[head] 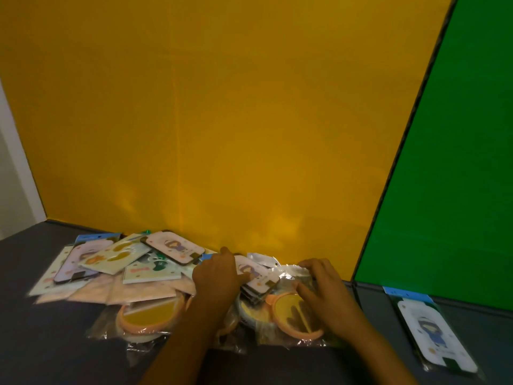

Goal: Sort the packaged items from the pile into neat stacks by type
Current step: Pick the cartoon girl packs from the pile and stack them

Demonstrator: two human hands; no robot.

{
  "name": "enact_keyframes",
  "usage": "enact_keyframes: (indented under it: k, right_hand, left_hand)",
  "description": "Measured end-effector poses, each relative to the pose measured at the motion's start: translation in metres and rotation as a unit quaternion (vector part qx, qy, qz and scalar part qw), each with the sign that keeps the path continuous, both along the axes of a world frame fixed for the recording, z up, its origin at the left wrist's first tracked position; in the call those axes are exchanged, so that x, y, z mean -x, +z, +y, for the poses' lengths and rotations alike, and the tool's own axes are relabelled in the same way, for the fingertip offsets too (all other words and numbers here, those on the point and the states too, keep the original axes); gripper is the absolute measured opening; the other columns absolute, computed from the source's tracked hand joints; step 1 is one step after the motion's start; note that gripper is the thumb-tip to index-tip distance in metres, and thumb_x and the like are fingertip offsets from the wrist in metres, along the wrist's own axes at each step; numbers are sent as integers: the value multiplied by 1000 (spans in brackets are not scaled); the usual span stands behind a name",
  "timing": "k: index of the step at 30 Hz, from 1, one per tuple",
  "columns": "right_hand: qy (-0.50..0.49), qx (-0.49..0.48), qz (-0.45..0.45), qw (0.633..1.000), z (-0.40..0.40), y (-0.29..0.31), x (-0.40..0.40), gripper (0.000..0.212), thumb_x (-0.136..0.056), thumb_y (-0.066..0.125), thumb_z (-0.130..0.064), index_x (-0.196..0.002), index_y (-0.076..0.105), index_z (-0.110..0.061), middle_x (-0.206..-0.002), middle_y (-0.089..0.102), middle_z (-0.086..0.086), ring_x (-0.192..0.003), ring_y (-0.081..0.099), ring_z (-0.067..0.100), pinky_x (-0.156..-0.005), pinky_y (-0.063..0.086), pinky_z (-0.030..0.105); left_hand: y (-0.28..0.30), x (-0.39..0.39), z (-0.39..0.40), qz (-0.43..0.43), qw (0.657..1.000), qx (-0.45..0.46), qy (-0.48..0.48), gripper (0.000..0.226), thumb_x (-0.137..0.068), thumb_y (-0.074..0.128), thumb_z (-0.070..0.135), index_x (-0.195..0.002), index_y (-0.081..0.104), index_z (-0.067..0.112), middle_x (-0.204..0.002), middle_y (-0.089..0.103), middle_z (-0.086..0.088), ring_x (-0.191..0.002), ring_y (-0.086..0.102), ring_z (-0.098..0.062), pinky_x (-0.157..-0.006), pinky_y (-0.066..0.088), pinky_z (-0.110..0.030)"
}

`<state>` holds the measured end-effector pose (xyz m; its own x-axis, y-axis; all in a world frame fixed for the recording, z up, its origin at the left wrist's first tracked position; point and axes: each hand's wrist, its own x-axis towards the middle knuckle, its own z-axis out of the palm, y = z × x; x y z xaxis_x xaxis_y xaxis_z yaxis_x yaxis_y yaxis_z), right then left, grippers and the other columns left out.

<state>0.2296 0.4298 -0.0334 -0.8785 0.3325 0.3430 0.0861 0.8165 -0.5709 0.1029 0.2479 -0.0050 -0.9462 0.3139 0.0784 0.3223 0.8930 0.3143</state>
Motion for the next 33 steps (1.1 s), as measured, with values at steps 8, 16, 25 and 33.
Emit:
enact_keyframes:
  k: [8,16,25,33]
  right_hand:
    - [36,23,15,999,6,4,1,29,-92,59,-38,-118,50,-31,-119,45,-16,-110,50,0,-88,46,18]
    - [51,27,8,998,18,2,-8,32,-91,59,-37,-120,48,-31,-120,45,-15,-110,48,2,-83,41,13]
    - [70,54,32,996,22,4,-9,28,-90,62,-35,-114,49,-32,-113,49,-14,-100,49,-3,-76,41,12]
    - [104,90,43,990,-8,10,12,27,-90,64,-29,-113,53,-27,-106,54,-10,-96,54,5,-82,51,25]
  left_hand:
    - [9,-10,-13,-32,999,26,17,76,-72,68,60,-126,40,14,-129,54,-9,-118,54,-27,-89,46,-38]
    - [7,-26,-16,-47,997,-10,56,71,-78,67,54,-131,41,14,-130,55,-9,-118,54,-28,-91,46,-38]
    - [17,-43,-38,-16,970,-208,121,50,-76,77,30,-114,49,16,-107,65,-12,-96,62,-29,-74,46,-33]
    - [24,-27,-92,-53,892,-423,148,37,-76,75,23,-110,64,14,-93,71,-11,-85,68,-29,-77,58,-49]
